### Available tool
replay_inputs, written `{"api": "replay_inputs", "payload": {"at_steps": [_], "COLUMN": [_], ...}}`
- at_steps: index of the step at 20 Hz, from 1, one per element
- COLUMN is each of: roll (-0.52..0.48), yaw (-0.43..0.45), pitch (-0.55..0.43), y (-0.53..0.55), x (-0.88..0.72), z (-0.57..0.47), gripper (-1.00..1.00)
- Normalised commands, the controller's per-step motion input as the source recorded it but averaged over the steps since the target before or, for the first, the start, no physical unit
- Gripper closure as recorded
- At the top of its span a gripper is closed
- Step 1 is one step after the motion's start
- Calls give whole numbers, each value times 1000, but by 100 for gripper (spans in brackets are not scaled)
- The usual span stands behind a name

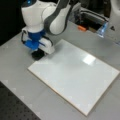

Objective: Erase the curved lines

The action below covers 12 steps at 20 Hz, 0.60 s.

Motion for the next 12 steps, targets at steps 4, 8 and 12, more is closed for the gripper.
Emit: {"api": "replay_inputs", "payload": {"at_steps": [4,8,12], "roll": [5,-10,-39], "yaw": [-178,-140,-100], "pitch": [-64,-53,-32], "y": [-15,34,73], "x": [-82,-98,-143], "z": [-24,50,164], "gripper": [-100,-100,-100]}}
